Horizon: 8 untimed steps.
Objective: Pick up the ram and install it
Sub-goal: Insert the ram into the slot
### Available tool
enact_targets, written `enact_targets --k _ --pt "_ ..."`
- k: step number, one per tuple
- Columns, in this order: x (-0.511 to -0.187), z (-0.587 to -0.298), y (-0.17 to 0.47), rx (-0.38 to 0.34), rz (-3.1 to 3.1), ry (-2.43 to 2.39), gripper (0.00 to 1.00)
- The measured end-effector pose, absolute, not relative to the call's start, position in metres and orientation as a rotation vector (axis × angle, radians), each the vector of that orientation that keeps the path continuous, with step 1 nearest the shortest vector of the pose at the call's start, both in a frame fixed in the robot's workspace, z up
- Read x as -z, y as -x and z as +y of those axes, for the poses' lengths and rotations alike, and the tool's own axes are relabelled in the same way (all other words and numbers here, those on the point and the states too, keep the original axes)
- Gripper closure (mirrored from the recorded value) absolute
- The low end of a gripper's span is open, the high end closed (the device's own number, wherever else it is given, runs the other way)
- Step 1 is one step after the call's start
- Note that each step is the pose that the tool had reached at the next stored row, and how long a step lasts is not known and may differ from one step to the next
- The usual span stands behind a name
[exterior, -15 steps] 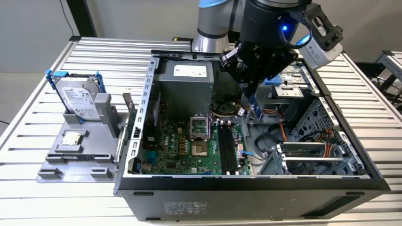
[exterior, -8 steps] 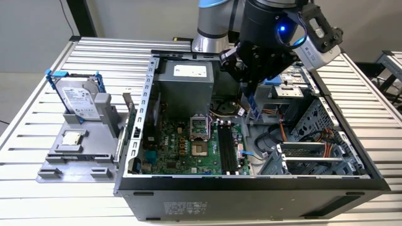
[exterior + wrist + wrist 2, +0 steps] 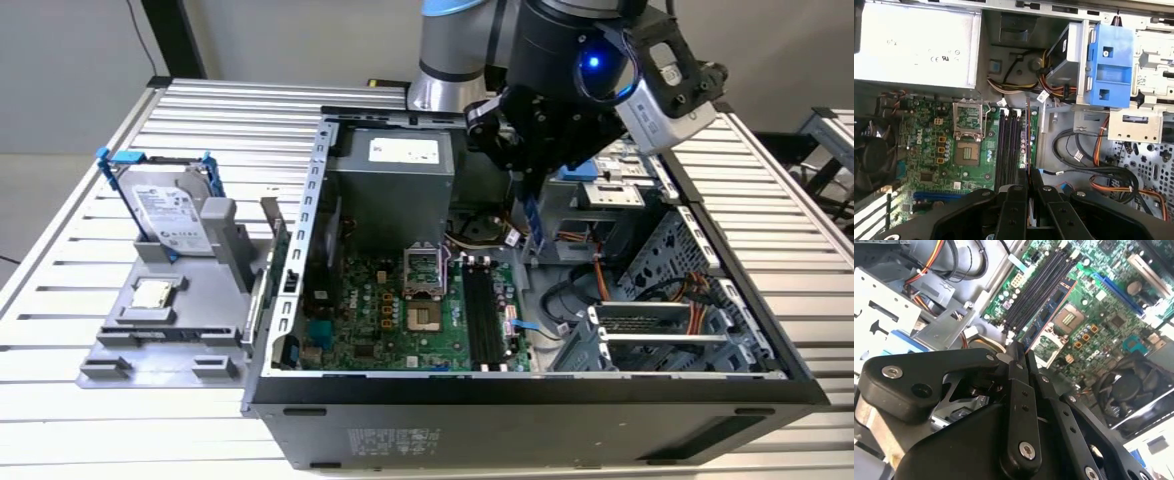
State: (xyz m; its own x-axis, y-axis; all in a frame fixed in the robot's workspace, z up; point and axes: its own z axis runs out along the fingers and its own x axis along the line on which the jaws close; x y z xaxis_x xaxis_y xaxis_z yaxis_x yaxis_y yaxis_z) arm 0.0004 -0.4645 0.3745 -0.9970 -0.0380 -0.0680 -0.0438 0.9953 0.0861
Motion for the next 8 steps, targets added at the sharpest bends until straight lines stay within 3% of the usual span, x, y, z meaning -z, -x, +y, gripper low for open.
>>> enact_targets --k 3,8 --pt "-0.3744 -0.4645 -0.0003 -0.170 3.069 0.024 1.00" --pt "-0.3730 -0.4645 -0.0005 -0.161 3.068 -0.019 1.00"
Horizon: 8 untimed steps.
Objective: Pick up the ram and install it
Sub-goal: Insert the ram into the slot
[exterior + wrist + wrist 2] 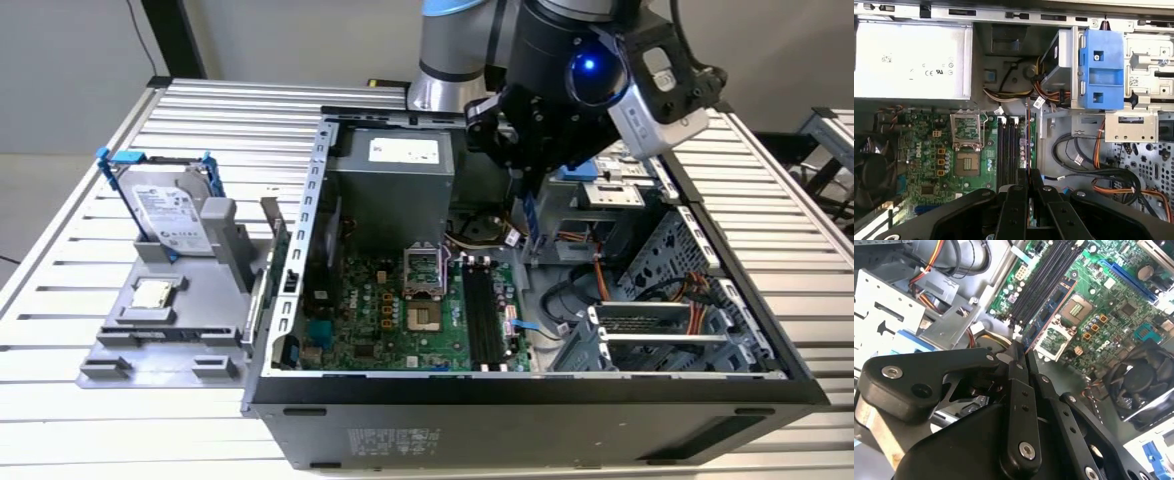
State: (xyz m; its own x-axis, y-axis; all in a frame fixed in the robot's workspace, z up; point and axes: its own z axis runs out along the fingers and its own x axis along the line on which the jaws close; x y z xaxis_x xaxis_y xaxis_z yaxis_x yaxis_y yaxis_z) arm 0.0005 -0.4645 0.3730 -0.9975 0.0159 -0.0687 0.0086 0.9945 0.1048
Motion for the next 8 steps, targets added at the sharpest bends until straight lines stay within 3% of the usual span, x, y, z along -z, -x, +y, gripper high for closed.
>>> enact_targets --k 8 --pt "-0.3687 -0.4645 -0.0020 -0.142 3.092 -0.059 1.00"
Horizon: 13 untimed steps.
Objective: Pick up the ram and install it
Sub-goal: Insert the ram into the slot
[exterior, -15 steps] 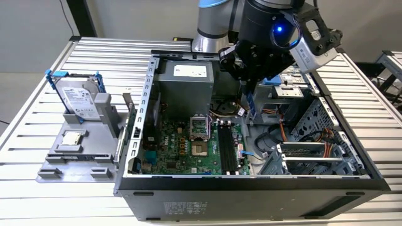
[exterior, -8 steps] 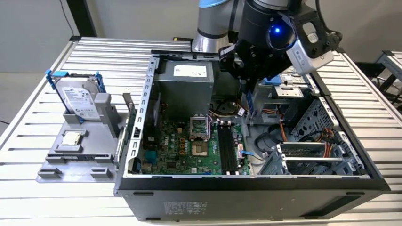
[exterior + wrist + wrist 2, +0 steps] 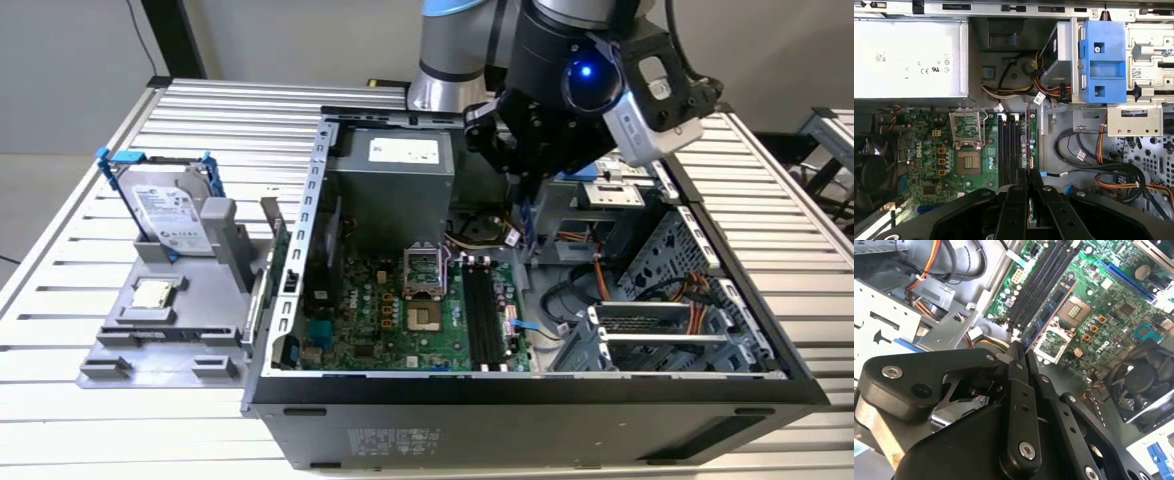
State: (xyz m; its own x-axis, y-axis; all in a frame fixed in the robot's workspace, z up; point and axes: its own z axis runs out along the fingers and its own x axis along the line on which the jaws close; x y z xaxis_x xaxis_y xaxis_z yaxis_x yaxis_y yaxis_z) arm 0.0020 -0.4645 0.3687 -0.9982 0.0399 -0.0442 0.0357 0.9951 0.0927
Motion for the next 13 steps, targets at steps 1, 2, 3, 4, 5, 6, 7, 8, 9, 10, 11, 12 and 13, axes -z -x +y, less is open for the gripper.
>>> enact_targets --k 1,2,3,4,5,6,7,8,9,10,11,12,13 --pt "-0.3686 -0.4645 -0.0034 -0.141 3.105 -0.059 1.00" --pt "-0.3684 -0.4645 -0.0045 -0.139 3.118 -0.061 1.00" --pt "-0.3683 -0.4645 -0.0051 -0.138 3.125 -0.061 1.00" --pt "-0.3683 -0.4645 -0.0056 -0.138 3.126 -0.060 1.00" --pt "-0.3682 -0.4645 -0.0063 -0.138 3.127 -0.058 1.00" --pt "-0.3680 -0.4645 -0.0064 -0.138 3.127 -0.057 1.00" --pt "-0.3678 -0.4645 -0.0064 -0.138 3.127 -0.056 1.00" --pt "-0.3676 -0.4645 -0.0065 -0.138 3.126 -0.056 1.00" --pt "-0.3671 -0.4644 -0.0067 -0.138 3.126 -0.055 1.00" --pt "-0.3666 -0.4645 -0.0068 -0.138 3.126 -0.053 1.00" --pt "-0.3660 -0.4645 -0.0071 -0.138 3.126 -0.052 1.00" --pt "-0.3654 -0.4645 -0.0072 -0.138 3.126 -0.050 1.00" --pt "-0.3646 -0.4645 -0.0073 -0.138 3.125 -0.048 1.00"
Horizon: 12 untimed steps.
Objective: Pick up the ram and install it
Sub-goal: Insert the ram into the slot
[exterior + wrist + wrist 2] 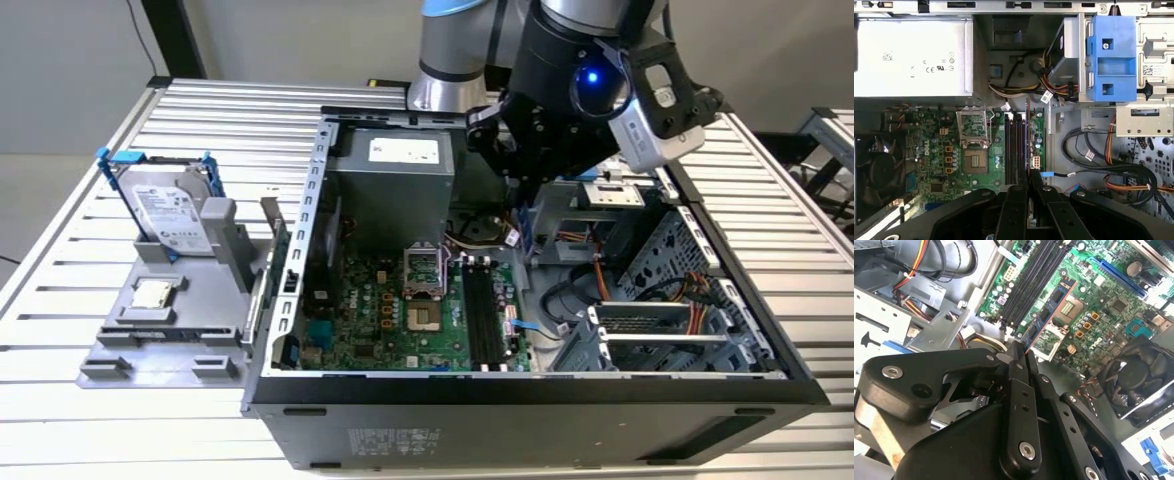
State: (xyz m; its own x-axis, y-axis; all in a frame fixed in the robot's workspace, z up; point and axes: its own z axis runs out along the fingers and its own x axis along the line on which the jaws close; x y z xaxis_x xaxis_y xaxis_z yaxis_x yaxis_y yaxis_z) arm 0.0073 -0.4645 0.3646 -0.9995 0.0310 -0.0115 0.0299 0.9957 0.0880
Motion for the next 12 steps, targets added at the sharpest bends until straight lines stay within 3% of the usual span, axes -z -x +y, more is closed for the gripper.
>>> enact_targets --k 12 --pt "-0.3596 -0.4645 -0.0087 -0.137 3.121 -0.043 1.00"
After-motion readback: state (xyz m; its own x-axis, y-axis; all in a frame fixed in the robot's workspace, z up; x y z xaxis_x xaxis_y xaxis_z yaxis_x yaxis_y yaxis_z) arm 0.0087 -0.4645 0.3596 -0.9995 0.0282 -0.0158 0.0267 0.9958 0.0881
